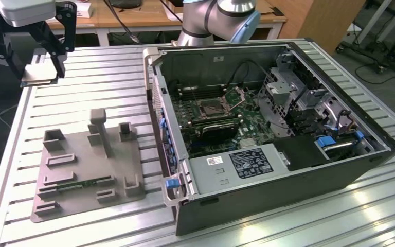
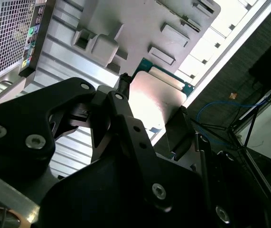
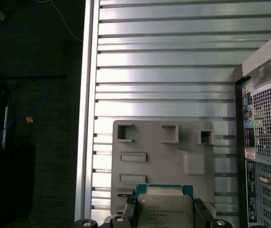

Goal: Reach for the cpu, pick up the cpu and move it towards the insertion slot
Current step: 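Pick up the cpu and move it towards the insertion slot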

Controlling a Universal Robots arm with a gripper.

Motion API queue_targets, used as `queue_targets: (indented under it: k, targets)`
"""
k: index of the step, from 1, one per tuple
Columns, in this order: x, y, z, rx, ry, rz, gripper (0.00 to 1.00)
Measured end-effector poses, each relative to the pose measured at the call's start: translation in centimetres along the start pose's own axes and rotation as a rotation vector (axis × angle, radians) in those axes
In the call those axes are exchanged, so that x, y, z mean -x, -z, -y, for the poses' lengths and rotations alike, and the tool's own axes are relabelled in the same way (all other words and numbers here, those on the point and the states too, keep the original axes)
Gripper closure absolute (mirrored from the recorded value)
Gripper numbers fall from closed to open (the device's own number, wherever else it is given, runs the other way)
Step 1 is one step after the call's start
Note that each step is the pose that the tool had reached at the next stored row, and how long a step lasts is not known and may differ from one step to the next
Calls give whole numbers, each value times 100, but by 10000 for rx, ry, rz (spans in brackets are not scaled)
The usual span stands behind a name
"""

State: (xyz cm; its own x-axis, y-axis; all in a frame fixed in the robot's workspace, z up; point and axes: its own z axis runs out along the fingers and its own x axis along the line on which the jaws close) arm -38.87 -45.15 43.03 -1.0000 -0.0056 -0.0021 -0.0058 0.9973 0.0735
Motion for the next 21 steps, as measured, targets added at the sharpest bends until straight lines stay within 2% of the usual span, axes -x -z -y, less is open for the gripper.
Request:
queue_targets:
  k: [21]
  targets:
    - [75,-14,1,1,0,1,46]
